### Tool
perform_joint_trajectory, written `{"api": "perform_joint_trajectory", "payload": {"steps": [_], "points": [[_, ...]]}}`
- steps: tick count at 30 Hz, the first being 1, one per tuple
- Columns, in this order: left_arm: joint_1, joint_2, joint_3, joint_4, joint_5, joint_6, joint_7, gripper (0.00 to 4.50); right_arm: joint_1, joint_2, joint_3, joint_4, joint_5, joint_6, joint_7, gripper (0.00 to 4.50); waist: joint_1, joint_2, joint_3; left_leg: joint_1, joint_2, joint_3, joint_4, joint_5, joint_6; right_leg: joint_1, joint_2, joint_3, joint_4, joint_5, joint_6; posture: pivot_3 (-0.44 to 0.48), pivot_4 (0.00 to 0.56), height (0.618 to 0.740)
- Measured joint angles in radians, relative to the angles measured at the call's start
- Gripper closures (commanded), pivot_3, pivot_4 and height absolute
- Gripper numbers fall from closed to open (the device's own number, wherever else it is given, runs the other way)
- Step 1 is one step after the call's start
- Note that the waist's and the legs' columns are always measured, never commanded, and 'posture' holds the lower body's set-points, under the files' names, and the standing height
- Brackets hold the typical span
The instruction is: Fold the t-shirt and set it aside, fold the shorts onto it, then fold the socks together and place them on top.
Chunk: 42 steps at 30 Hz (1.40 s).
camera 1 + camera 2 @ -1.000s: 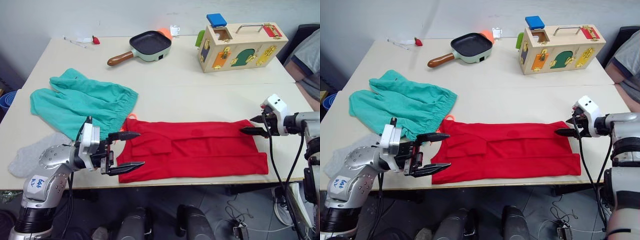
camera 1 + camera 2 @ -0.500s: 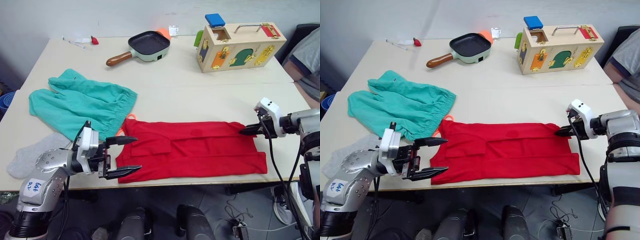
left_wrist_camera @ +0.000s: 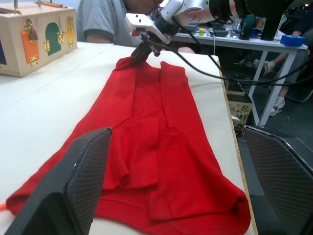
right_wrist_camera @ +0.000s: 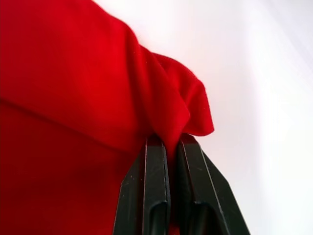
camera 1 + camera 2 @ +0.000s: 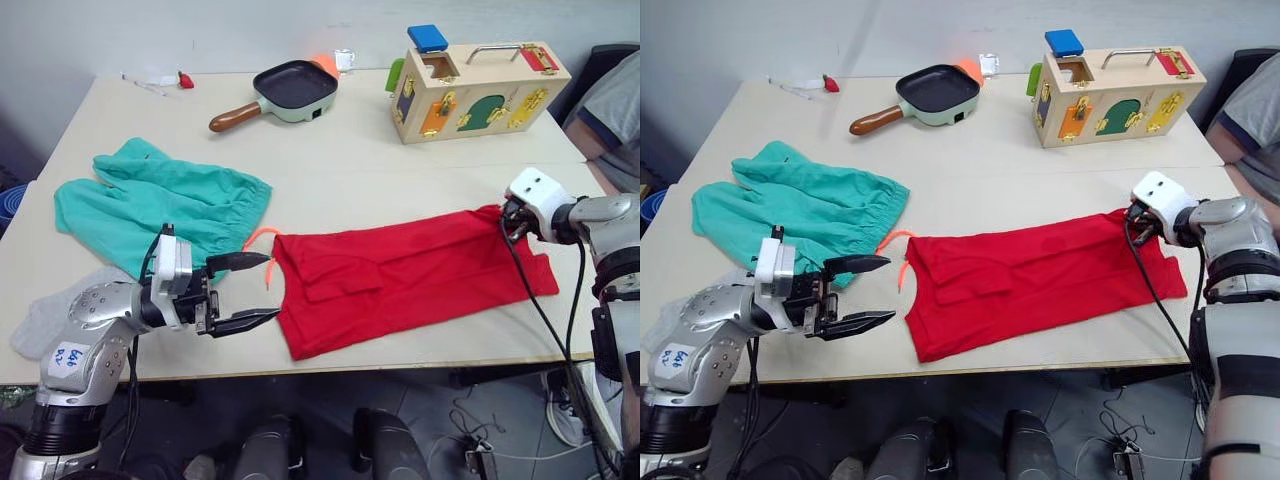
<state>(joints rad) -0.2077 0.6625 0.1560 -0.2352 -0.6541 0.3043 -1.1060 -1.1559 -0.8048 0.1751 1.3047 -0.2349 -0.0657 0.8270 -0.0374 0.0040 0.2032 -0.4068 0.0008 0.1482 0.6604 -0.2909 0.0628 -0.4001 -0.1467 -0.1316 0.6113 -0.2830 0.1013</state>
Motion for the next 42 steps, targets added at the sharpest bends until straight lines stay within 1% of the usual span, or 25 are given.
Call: {"api": "perform_joint_trajectory", "payload": {"steps": [2,3,6,7,8,9,10,12,14,15,17,19,20,22,23,25,28,31,34,38,40,42], "points": [[-0.015,-0.001,-0.003,0.018,0.011,-0.001,0.002,0.0,-0.01,0.012,-0.034,0.003,0.018,0.004,0.006,3.9,0.0,0.0,0.0,0.0,0.0,0.0,0.0,0.003,0.004,0.0,0.001,0.0,0.0,0.0,0.0,0.0,0.15,0.74],[-0.027,-0.002,-0.014,0.023,0.021,-0.001,0.002,0.0,-0.014,0.017,-0.06,0.006,0.035,0.023,0.023,3.71,0.0,0.0,0.0,0.0,0.0,0.0,0.0,0.003,0.005,0.001,0.001,0.0,0.0,0.0,0.0,0.0,0.15,0.74],[-0.065,-0.006,-0.032,0.07,0.042,0.002,0.006,0.0,-0.016,0.015,-0.092,0.008,0.06,0.055,0.074,2.78,0.005,0.0,0.0,0.0,0.0,0.0,0.0,0.005,0.007,0.001,0.001,0.0,0.001,0.0,0.0,0.0,0.15,0.74],[-0.081,-0.006,-0.04,0.091,0.051,0.004,0.011,0.0,-0.016,0.011,-0.099,0.008,0.065,0.065,0.09,2.37,0.007,0.0,0.0,0.0,0.0,0.0,0.0,0.005,0.007,0.001,0.001,0.0,0.002,0.0,0.0,0.0,0.15,0.74],[-0.104,-0.007,-0.049,0.113,0.063,0.009,0.017,0.0,-0.016,0.0,-0.106,0.008,0.071,0.077,0.113,1.99,0.008,0.0,0.0,0.0,0.0,0.0,0.0,0.005,0.007,0.001,0.0,0.0,0.002,0.0,0.0,0.0,0.15,0.74],[-0.133,-0.009,-0.059,0.142,0.075,0.016,0.026,0.0,-0.016,-0.017,-0.116,0.003,0.08,0.098,0.137,1.72,0.011,0.001,0.0,0.0,0.0,-0.001,0.0,0.005,0.007,0.001,0.0,-0.001,0.002,0.0,0.001,0.0,0.15,0.74],[-0.17,-0.013,-0.068,0.18,0.089,0.023,0.033,0.0,-0.016,-0.042,-0.135,-0.004,0.097,0.131,0.172,1.32,0.013,0.001,0.001,-0.001,-0.001,-0.001,0.0,0.005,0.007,0.001,0.0,-0.001,0.001,0.0,0.001,0.0,0.15,0.74],[-0.231,-0.014,-0.087,0.244,0.118,0.031,0.037,0.0,-0.018,-0.099,-0.166,-0.026,0.13,0.203,0.235,0.71,0.015,0.001,0.001,-0.001,-0.001,-0.001,0.0,0.005,0.008,0.001,-0.001,-0.001,0.001,0.001,0.001,0.0,0.15,0.74],[-0.292,-0.017,-0.116,0.321,0.154,0.03,0.03,0.0,-0.014,-0.149,-0.225,-0.077,0.19,0.34,0.293,0.08,0.01,0.001,0.001,-0.001,-0.001,-0.001,0.0,0.005,0.008,0.002,0.0,-0.001,0.001,0.001,0.002,0.0,0.15,0.74],[-0.313,-0.019,-0.127,0.352,0.169,0.028,0.026,0.0,-0.006,-0.164,-0.249,-0.117,0.22,0.416,0.315,0.03,0.007,0.001,0.001,-0.001,-0.001,-0.001,0.0,0.005,0.008,0.002,0.0,-0.001,0.001,0.001,0.002,0.0,0.15,0.74],[-0.39,-0.039,-0.177,0.447,0.217,0.006,0.005,0.0,0.089,-0.205,-0.287,-0.287,0.289,0.685,0.358,0.03,0.009,0.0,0.0,-0.001,0.001,-0.002,0.0,0.005,0.007,0.003,0.0,-0.002,0.001,0.001,0.002,0.0,0.15,0.74],[-0.481,-0.066,-0.228,0.566,0.289,-0.038,-0.004,0.0,0.277,-0.25,-0.315,-0.516,0.356,0.976,0.376,0.03,0.018,0.0,0.0,-0.001,0.001,-0.004,0.001,0.005,0.007,0.003,0.0,-0.004,0.001,0.0,0.001,0.0,0.15,0.74],[-0.52,-0.073,-0.251,0.646,0.333,-0.07,-0.004,0.0,0.379,-0.253,-0.333,-0.639,0.403,1.139,0.376,0.03,0.023,0.0,0.0,-0.001,0.001,-0.004,0.002,0.004,0.007,0.002,-0.001,-0.004,-0.001,0.0,0.001,0.0,0.15,0.74],[-0.589,-0.113,-0.282,0.788,0.393,-0.118,-0.006,0.0,0.567,-0.242,-0.425,-0.862,0.471,1.39,0.336,0.03,0.03,0.002,-0.001,-0.002,0.0,-0.002,0.002,0.003,0.008,0.0,-0.002,-0.002,0.0,0.0,0.001,0.0,0.15,0.74],[-0.608,-0.129,-0.289,0.83,0.407,-0.133,-0.008,0.0,0.612,-0.227,-0.458,-0.93,0.492,1.46,0.318,0.03,0.029,0.002,0.0,-0.003,0.0,-0.001,0.003,0.003,0.008,-0.001,-0.002,-0.002,0.0,0.001,0.001,0.0,0.15,0.74],[-0.676,-0.188,-0.302,0.955,0.442,-0.168,-0.009,0.0,0.735,-0.184,-0.569,-1.135,0.537,1.602,0.26,0.03,0.037,0.0,-0.001,-0.006,0.0,-0.001,0.003,0.0,0.005,-0.004,-0.003,-0.003,0.0,0.002,0.003,0.0,0.15,0.74],[-0.756,-0.232,-0.32,1.099,0.497,-0.217,-0.001,0.0,0.826,-0.095,-0.658,-1.301,0.618,1.666,0.155,0.03,0.036,-0.002,-0.002,-0.009,-0.001,0.0,0.004,0.001,0.005,-0.008,-0.003,-0.002,0.001,0.003,0.003,0.0,0.15,0.74],[-0.812,-0.263,-0.319,1.201,0.528,-0.246,0.017,0.0,0.845,-0.023,-0.731,-1.371,0.66,1.675,0.04,0.03,0.034,-0.005,-0.004,-0.011,-0.001,0.0,0.004,0.001,0.006,-0.01,-0.002,-0.002,0.001,0.004,0.004,0.0,0.15,0.74],[-0.853,-0.293,-0.323,1.283,0.573,-0.254,0.051,0.0,0.818,0.062,-0.78,-1.393,0.686,1.676,-0.077,0.03,0.029,-0.011,-0.006,-0.011,-0.001,0.0,0.005,0.003,0.009,-0.01,-0.002,-0.002,0.001,0.004,0.003,0.0,0.15,0.74],[-0.908,-0.305,-0.329,1.353,0.627,-0.231,0.109,0.0,0.749,0.145,-0.795,-1.39,0.679,1.676,-0.204,0.03,0.016,-0.017,-0.009,-0.011,-0.001,0.0,0.005,0.003,0.006,-0.01,-0.002,-0.001,0.001,0.006,0.004,0.0,0.15,0.74],[-0.923,-0.307,-0.327,1.367,0.635,-0.206,0.1,0.39,0.719,0.171,-0.796,-1.373,0.667,1.672,-0.241,0.0,0.01,-0.019,-0.011,-0.01,-0.001,0.0,0.005,0.003,0.006,-0.01,-0.002,-0.001,0.001,0.006,0.004,0.0,0.15,0.74],[-0.927,-0.311,-0.322,1.374,0.635,-0.179,0.06,0.9,0.689,0.192,-0.796,-1.338,0.659,1.656,-0.274,0.42,0.008,-0.025,-0.014,-0.01,0.0,0.0,0.004,0.002,0.006,-0.01,-0.002,-0.001,0.002,0.006,0.004,0.0,0.15,0.74]]}}
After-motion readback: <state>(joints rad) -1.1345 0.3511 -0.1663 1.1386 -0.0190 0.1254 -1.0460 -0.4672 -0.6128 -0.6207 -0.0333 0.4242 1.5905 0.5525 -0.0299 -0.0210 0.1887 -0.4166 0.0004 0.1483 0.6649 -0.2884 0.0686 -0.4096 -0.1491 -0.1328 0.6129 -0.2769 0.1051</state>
